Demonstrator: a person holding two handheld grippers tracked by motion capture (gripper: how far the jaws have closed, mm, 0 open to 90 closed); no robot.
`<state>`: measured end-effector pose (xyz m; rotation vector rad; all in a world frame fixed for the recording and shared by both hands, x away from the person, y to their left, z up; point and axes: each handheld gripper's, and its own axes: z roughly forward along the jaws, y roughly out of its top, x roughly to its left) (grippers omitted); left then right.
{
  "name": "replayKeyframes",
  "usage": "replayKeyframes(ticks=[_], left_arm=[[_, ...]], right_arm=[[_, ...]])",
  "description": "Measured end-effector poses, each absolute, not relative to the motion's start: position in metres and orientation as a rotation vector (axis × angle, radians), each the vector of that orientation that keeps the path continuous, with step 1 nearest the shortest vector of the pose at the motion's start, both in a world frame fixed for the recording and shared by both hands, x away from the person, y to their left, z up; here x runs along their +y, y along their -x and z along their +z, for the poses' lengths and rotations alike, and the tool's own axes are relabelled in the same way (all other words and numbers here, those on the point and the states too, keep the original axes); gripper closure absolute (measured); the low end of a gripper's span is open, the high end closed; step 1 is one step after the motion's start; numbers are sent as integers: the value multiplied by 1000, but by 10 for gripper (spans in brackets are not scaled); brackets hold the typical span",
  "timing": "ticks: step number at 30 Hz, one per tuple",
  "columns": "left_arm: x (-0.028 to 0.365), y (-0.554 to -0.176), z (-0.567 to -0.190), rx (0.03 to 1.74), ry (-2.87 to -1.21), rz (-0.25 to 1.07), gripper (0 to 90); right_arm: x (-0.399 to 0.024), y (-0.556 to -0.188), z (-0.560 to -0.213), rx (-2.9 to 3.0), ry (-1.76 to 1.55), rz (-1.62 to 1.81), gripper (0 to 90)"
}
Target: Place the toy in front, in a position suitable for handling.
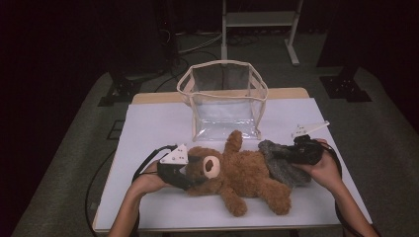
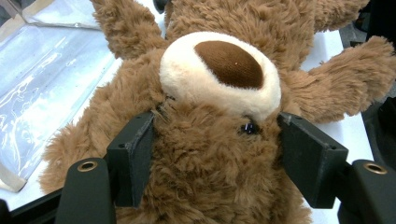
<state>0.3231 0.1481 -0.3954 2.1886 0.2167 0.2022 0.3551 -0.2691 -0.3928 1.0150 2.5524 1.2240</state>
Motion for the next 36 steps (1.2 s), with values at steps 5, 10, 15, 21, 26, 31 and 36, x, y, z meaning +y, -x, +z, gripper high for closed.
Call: replayKeyframes(ticks=[5, 10, 15, 21, 26, 31, 36], left_arm=[[148, -325, -396, 227, -2187, 213, 310], [147, -330, -396, 282, -2169, 226, 313], [146, -332, -396, 317, -2157, 248, 307], [148, -333, -396, 314, -2150, 241, 300], [148, -333, -396, 310, -2153, 237, 295], [147, -332, -396, 304, -2158, 235, 296], [147, -332, -397, 306, -2156, 237, 291]], right_arm=[[-277, -340, -377, 2555, -998, 1289, 760], [-270, -313, -340, 2538, -834, 1350, 760], [-248, -303, -338, 2596, -730, 1316, 760], [-242, -314, -386, 2677, -813, 1394, 763], [-260, -313, -400, 2651, -920, 1332, 763], [-270, -306, -386, 2624, -925, 1326, 763], [-242, -304, -350, 2606, -754, 1379, 762]])
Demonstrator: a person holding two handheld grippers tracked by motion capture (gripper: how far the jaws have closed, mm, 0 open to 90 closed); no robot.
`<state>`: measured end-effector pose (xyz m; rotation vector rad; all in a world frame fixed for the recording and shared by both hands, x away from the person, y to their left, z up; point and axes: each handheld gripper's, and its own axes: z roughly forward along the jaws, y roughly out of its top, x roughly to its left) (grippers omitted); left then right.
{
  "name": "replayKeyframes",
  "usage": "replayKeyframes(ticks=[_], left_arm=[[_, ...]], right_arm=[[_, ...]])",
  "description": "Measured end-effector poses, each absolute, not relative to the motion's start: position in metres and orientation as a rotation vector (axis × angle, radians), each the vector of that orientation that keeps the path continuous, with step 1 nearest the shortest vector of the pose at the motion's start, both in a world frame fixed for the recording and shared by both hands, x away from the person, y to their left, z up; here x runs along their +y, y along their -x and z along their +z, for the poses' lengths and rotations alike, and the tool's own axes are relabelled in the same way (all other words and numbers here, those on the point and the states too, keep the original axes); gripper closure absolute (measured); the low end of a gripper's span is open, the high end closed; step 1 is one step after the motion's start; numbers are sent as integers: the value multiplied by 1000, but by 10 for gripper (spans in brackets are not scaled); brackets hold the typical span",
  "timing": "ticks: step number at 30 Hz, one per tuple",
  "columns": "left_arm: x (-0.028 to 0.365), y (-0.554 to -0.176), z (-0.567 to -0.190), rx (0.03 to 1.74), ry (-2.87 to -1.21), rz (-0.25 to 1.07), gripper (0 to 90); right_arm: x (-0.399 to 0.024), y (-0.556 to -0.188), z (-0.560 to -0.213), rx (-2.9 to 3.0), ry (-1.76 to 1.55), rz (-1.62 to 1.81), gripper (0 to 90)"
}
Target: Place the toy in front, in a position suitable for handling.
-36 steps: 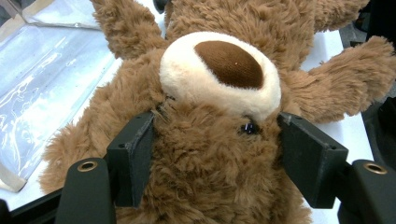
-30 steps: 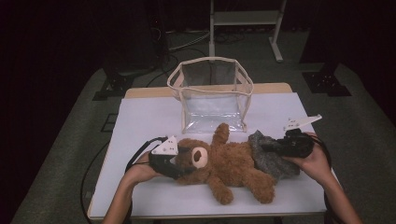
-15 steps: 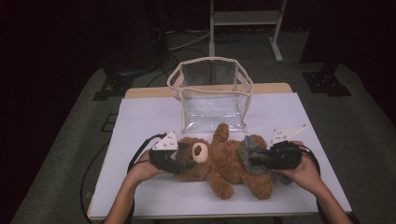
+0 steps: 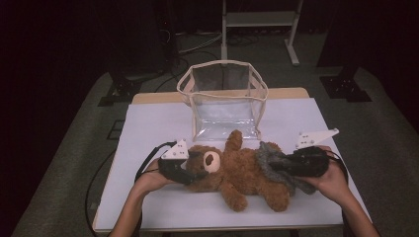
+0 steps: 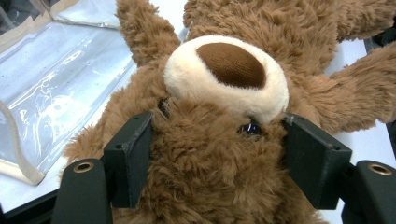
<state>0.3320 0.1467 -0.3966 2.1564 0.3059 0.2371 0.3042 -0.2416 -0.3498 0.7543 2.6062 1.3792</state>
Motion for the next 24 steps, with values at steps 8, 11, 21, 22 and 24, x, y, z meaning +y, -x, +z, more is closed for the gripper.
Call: replayKeyframes(ticks=[8, 11, 21, 22, 24], left_arm=[[155, -329, -392, 269, -2171, 268, 203], [164, -332, -391, 308, -2192, 268, 131], [155, -332, -403, 291, -2157, 192, 345], [153, -332, -402, 282, -2158, 189, 347], [149, -330, -402, 273, -2152, 188, 352]], right_arm=[[-208, -315, -372, 2652, -684, 1392, 769], [-223, -316, -376, 2631, -746, 1405, 769], [-229, -317, -377, 2633, -783, 1383, 769], [-231, -319, -377, 2633, -782, 1383, 769], [-233, -319, -377, 2627, -793, 1381, 769]])
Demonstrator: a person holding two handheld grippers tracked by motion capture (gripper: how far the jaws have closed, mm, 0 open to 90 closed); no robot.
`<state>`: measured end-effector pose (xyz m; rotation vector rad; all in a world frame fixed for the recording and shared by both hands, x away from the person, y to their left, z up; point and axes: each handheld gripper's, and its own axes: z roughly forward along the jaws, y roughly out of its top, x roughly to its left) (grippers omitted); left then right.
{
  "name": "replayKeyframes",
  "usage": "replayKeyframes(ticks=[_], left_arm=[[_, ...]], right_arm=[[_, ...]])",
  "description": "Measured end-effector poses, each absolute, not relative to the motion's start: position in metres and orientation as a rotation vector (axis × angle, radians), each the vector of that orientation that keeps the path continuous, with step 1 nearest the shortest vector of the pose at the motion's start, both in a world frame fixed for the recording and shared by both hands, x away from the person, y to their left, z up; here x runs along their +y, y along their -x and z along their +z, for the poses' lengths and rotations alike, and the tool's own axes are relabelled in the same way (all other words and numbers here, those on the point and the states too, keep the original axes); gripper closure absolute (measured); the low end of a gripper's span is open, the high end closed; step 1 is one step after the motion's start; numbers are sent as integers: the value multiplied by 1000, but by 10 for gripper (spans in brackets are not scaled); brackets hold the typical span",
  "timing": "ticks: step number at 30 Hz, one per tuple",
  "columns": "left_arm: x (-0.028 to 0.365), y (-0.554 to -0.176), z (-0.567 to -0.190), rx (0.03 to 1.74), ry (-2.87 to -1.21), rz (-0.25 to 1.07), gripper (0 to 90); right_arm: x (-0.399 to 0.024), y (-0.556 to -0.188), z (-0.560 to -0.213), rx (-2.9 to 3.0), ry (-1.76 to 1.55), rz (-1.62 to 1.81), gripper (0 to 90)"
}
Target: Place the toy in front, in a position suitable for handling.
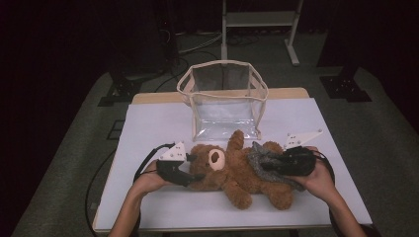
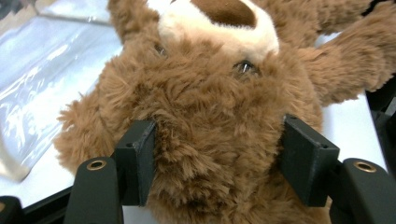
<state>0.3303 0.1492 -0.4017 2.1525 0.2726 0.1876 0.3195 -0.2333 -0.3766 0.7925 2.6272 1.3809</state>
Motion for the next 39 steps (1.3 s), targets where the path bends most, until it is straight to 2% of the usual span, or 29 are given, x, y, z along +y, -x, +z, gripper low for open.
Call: replayKeyframes(ticks=[9, 14, 18, 21, 24, 27, 30, 33, 35, 39], left_arm=[[125, -322, -400, 214, -2166, 192, 354], [115, -319, -400, 191, -2158, 199, 353], [115, -320, -403, 194, -2166, 205, 353], [116, -321, -404, 207, -2149, 195, 353], [113, -321, -405, 216, -2146, 205, 351], [110, -322, -406, 221, -2136, 201, 350], [110, -321, -406, 212, -2145, 208, 345], [116, -323, -406, 208, -2151, 211, 326], [123, -327, -408, 225, -2133, 185, 328], [128, -331, -413, 253, -2142, 167, 367]], right_arm=[[-244, -316, -363, 2591, -827, 1375, 776], [-218, -310, -347, 2610, -696, 1386, 775], [-193, -309, -355, 2683, -627, 1304, 775], [-196, -313, -361, 2700, -652, 1310, 776], [-197, -308, -351, 2673, -657, 1302, 777], [-181, -297, -340, 2676, -571, 1303, 777], [-167, -294, -345, 2696, -502, 1206, 777], [-173, -302, -362, 2712, -571, 1133, 779], [-185, -306, -367, 2720, -618, 1208, 781], [-194, -305, -359, 2692, -647, 1223, 782]])
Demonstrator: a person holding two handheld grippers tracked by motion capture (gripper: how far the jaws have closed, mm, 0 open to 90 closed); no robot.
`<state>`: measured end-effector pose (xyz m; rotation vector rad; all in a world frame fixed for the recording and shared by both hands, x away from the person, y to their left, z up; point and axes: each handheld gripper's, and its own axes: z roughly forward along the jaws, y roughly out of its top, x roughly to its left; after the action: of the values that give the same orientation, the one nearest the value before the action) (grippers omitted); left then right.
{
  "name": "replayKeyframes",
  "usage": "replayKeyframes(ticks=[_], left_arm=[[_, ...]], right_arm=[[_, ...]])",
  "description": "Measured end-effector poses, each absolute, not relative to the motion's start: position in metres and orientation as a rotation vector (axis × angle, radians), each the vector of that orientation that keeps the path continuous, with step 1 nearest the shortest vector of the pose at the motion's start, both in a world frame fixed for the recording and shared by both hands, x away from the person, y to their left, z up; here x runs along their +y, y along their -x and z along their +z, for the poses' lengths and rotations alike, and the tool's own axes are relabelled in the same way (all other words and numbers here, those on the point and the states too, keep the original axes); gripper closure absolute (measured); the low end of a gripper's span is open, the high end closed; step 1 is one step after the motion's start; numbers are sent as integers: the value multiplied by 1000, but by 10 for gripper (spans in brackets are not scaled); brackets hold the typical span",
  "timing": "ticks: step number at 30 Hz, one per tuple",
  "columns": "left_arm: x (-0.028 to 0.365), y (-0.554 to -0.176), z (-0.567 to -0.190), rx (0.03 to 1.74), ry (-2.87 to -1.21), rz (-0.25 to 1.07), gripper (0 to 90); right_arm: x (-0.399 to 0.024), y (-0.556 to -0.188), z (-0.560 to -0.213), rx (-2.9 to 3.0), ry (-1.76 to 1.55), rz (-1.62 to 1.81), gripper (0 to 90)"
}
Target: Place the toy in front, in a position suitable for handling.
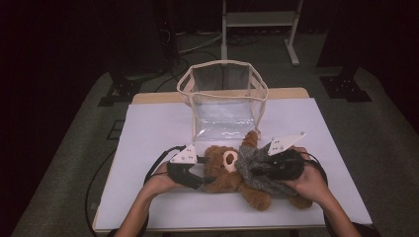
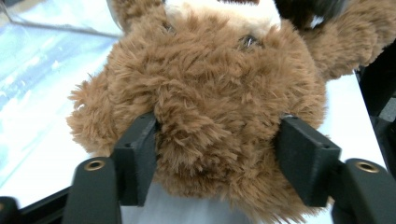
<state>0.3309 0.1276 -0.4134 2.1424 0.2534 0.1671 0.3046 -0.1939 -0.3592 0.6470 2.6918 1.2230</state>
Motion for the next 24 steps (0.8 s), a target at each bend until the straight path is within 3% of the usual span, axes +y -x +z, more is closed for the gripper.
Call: replayKeyframes(ticks=[7, 13, 19, 24], left_arm=[[118, -325, -408, 241, -2137, 183, 447], [118, -326, -408, 241, -2105, 169, 467], [113, -325, -408, 224, -2114, 164, 466], [109, -323, -408, 212, -2120, 166, 466]], right_arm=[[-159, -293, -358, 2718, -500, 1229, 781], [-177, -297, -368, 2733, -581, 1219, 785], [-176, -307, -341, 2712, -577, 1275, 786], [-144, -338, -320, 2761, -532, 1187, 785]])
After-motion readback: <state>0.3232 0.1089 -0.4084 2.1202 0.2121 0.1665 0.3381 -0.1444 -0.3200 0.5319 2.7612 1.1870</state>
